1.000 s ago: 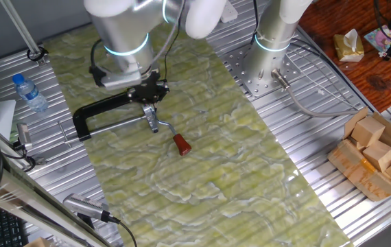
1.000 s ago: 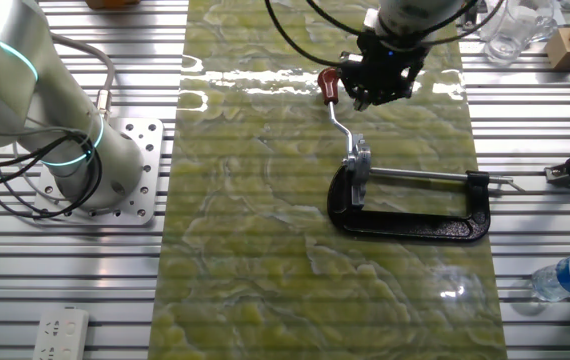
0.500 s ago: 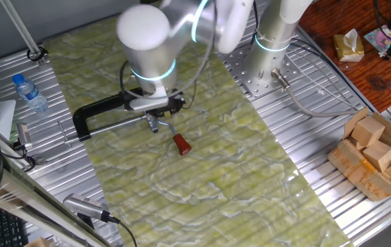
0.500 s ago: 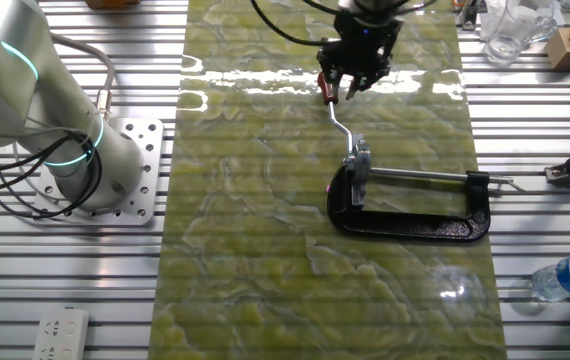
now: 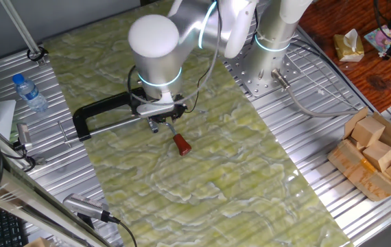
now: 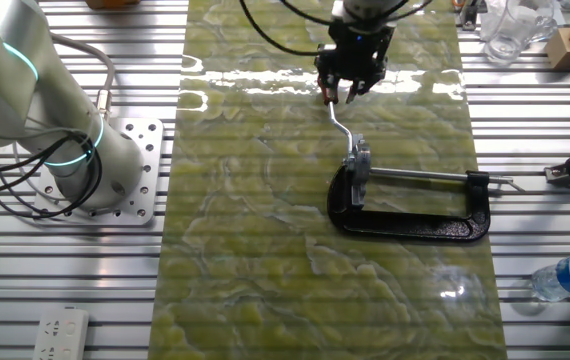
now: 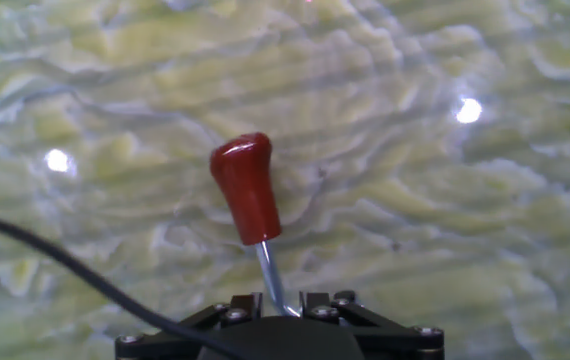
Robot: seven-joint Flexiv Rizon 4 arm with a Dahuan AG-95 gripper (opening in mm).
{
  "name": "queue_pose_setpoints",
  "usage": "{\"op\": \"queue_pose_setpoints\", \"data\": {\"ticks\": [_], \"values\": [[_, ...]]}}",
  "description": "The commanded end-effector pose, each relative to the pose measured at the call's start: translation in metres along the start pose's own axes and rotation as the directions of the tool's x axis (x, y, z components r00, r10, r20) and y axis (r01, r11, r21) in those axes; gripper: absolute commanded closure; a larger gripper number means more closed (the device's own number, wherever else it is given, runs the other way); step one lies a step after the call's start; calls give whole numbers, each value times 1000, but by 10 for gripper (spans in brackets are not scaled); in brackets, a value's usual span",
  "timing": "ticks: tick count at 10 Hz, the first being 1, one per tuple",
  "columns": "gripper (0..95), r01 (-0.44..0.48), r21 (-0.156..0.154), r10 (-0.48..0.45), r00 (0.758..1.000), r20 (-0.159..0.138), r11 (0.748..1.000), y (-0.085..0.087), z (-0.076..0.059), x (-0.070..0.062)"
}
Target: Pull up the lever
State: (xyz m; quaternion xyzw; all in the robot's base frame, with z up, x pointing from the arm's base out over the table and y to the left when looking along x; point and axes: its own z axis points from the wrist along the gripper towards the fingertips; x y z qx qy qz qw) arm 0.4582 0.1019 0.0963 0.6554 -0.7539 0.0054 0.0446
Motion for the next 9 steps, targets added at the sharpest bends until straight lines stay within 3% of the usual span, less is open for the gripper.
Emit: {"op": "queue_pose_setpoints", "data": {"ticks": [1, 2, 3, 8, 9], "values": [[760, 47, -3, -47, 999, -10, 999, 1, 17, -5], [760, 57, 2, -57, 998, -12, 998, 4, 24, -7], [570, 69, 8, -69, 998, -10, 998, 6, 29, -9], [570, 99, 39, -99, 995, -17, 994, 6, 43, -10], [760, 102, 43, -101, 995, -21, 994, 6, 44, -11]]}}
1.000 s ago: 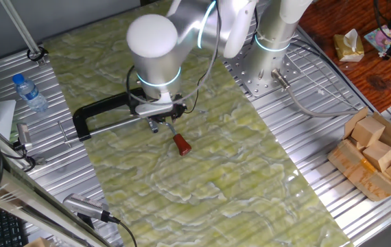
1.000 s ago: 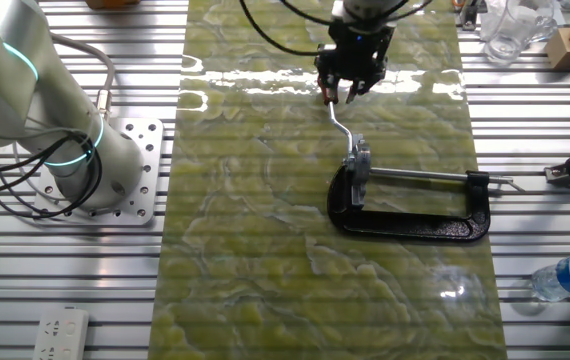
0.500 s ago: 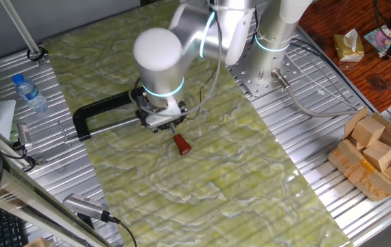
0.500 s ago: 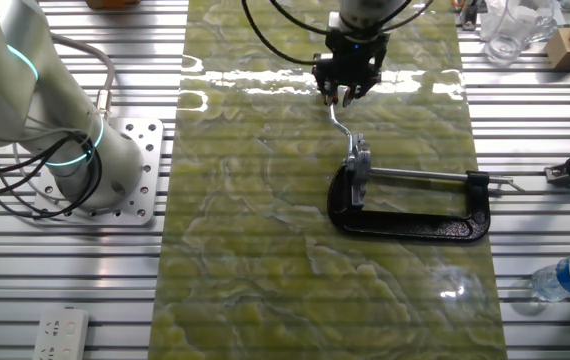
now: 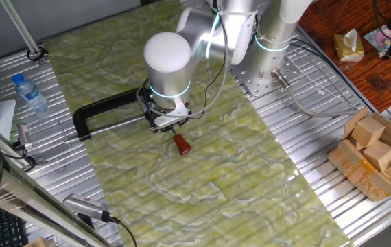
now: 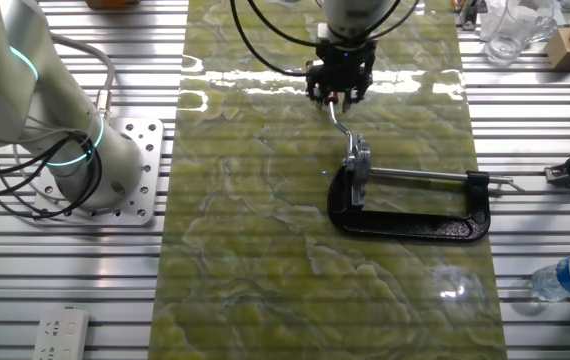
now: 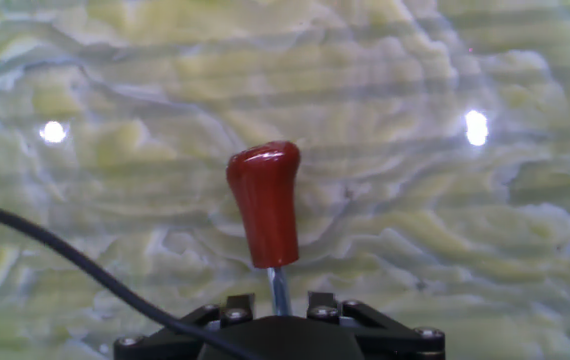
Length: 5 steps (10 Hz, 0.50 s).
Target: Pull up the lever
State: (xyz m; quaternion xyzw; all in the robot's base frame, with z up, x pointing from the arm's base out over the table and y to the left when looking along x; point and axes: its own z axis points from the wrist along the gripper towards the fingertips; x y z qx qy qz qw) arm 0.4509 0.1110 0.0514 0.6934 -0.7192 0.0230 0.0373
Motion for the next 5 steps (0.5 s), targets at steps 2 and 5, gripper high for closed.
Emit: {"op": "queue_pose_setpoints", "data": {"ticks": [2, 5], "values": [[760, 3, 16, -3, 1000, -4, 1000, 0, 2, 0], [760, 6, 23, -6, 1000, -3, 1000, 0, 5, 0]]}}
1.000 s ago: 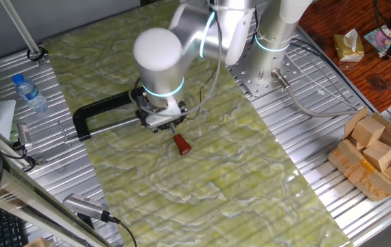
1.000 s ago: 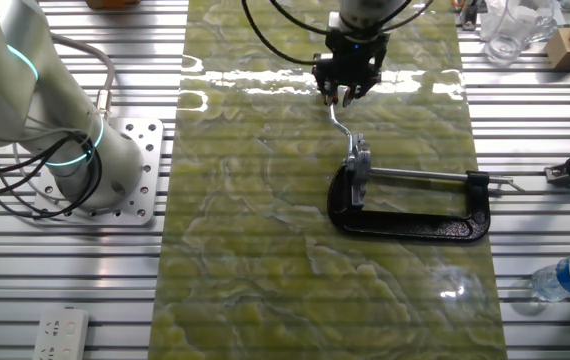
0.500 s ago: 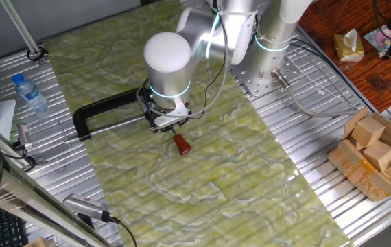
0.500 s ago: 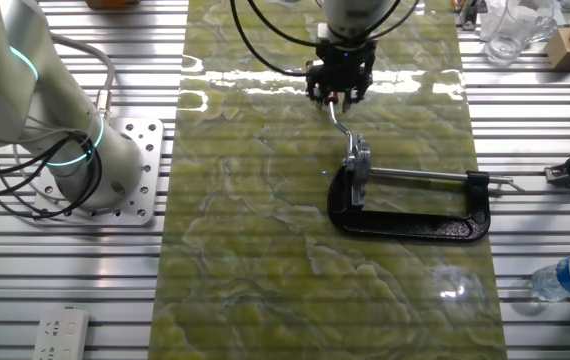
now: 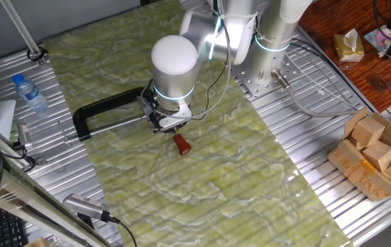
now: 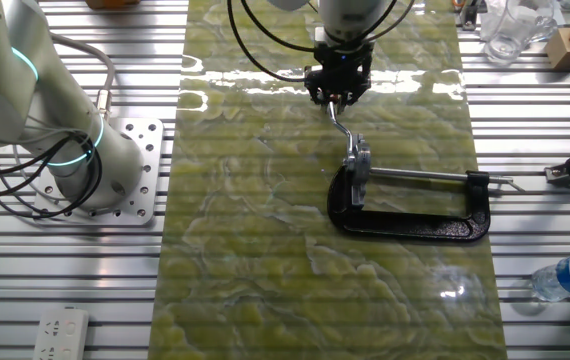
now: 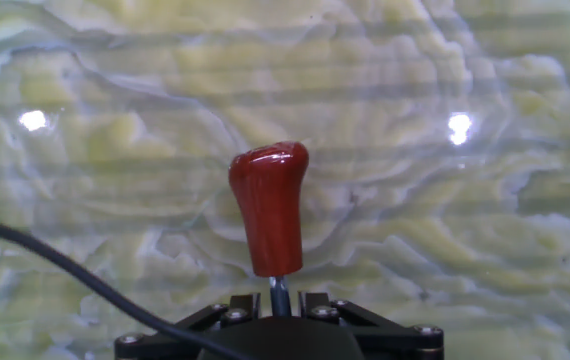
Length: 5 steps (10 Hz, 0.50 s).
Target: Pull up the lever
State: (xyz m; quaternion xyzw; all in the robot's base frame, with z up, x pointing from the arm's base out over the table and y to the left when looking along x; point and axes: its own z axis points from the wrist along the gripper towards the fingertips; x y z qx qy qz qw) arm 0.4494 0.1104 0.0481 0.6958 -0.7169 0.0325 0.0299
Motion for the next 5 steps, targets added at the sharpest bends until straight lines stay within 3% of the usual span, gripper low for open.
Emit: {"op": "queue_pose_setpoints", "data": {"ticks": [1, 5], "values": [[760, -1, 0, 1, 1000, -1, 1000, -1, 1, -1], [760, -8, 8, 8, 1000, 2, 1000, -1, 5, -1]]}}
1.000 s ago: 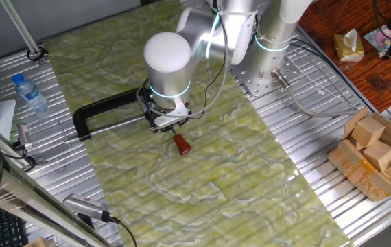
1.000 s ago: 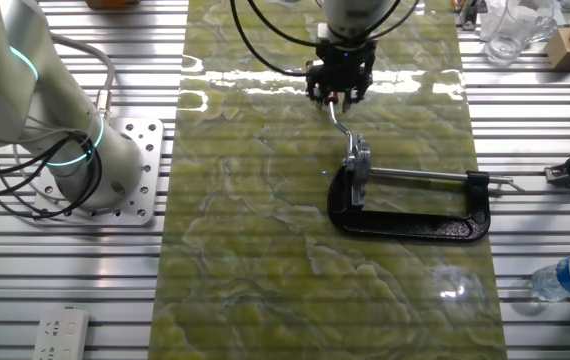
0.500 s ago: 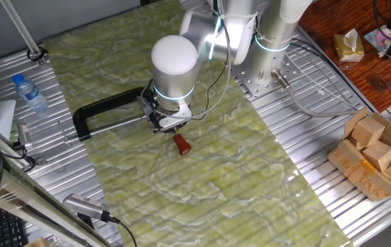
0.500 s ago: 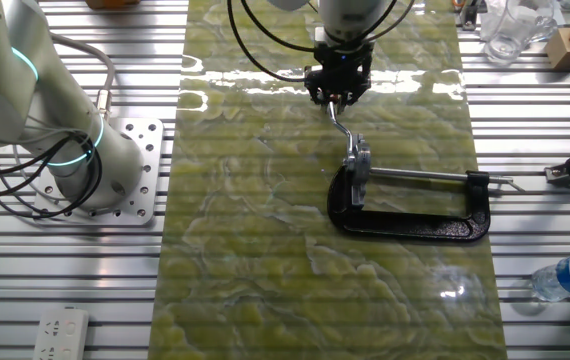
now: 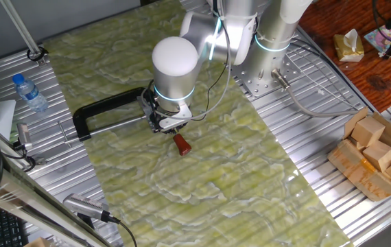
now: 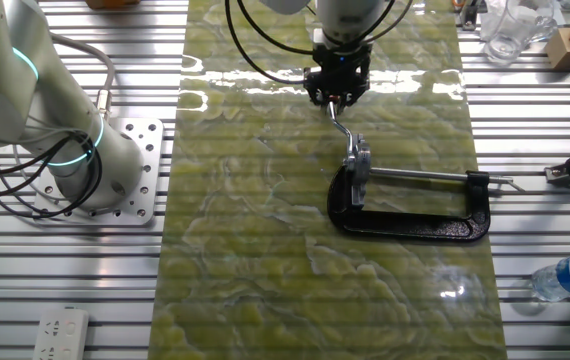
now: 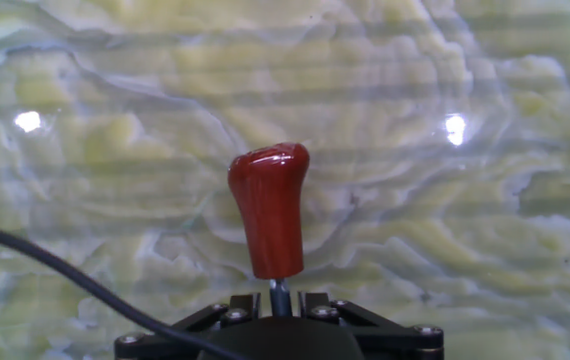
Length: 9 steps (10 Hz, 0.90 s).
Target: Pull up the lever
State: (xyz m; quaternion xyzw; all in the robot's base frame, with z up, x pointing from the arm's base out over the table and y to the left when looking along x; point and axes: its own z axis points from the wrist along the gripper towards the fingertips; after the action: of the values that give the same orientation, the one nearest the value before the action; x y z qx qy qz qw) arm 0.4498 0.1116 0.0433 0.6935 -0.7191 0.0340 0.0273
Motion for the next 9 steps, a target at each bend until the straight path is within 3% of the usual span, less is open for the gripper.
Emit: {"op": "queue_pose_setpoints", "data": {"ticks": [1, 2, 3, 7, 9], "values": [[760, -4, 3, 4, 1000, 1, 1000, 0, 1, 0], [760, -12, 5, 12, 1000, 4, 1000, 0, 2, 0], [950, -25, 6, 25, 1000, 5, 1000, 0, 3, 0], [950, -8, 9, 8, 1000, -1, 1000, -2, -5, 1], [950, -7, 9, 6, 1000, 11, 1000, -2, -6, 2]]}}
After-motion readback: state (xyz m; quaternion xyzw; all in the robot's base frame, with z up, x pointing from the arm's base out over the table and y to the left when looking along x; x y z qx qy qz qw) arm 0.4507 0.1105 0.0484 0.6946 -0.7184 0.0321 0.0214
